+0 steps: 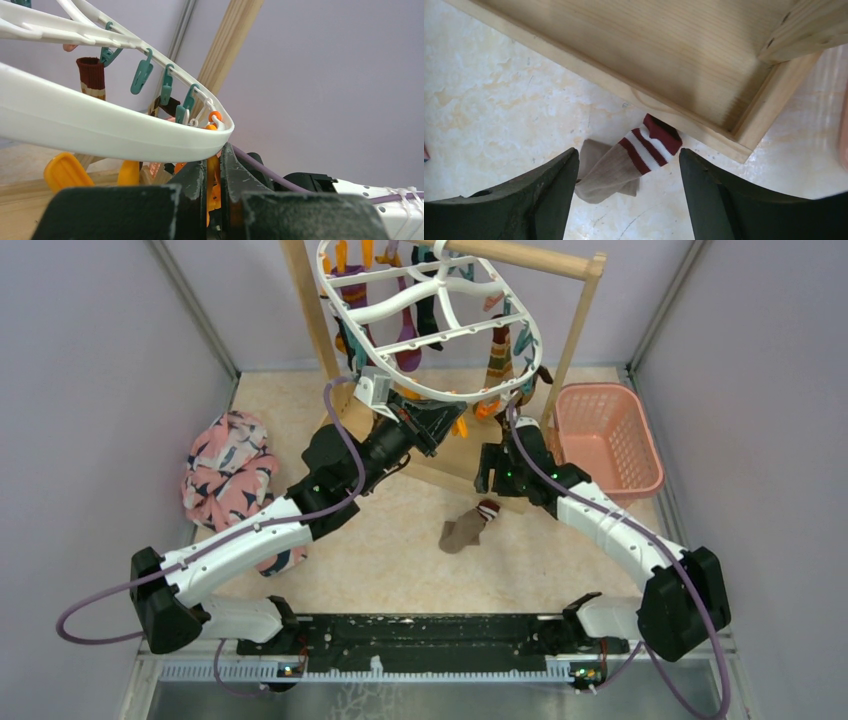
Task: Clip the socks to the hanger
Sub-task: Place the sock at the center of the board, then pick up the sock at the center of the board.
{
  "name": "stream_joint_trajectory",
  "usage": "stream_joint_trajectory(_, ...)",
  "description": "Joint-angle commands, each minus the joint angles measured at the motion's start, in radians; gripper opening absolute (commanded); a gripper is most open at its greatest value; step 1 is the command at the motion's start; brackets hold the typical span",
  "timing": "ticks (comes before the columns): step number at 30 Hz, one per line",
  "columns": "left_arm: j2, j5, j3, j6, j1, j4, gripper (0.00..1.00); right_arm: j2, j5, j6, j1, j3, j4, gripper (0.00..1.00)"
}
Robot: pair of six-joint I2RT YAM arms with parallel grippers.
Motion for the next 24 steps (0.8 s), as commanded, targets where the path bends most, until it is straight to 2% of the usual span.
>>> stream_joint_trajectory(1, -0.01, 0.003, -0.014, 0.009, 0.001, -0.029, 0.0, -0.026, 0.096, 0.032, 0.002, -0.009, -0.001, 0.73)
stream_joint_trajectory(9, -0.02, -0.006, -0.03, 0.012, 0.002, -0.028, 0.0, 0.002, 0.006, 0.121, -0.011, -0.133, 0.088, 0.71)
stream_joint_trajectory(17, -0.012, 0.0, -0.033, 0.009, 0.002, -0.023, 0.0, 0.089, -0.027, 0.133, -0.01, -0.173, 0.168, 0.67)
stream_joint_trajectory(24, -0.016, -0.004, -0.037, 0.01, 0.003, -0.026, 0.0, 0.141, -0.027, 0.132, -0.011, -0.188, 0.222, 0.57)
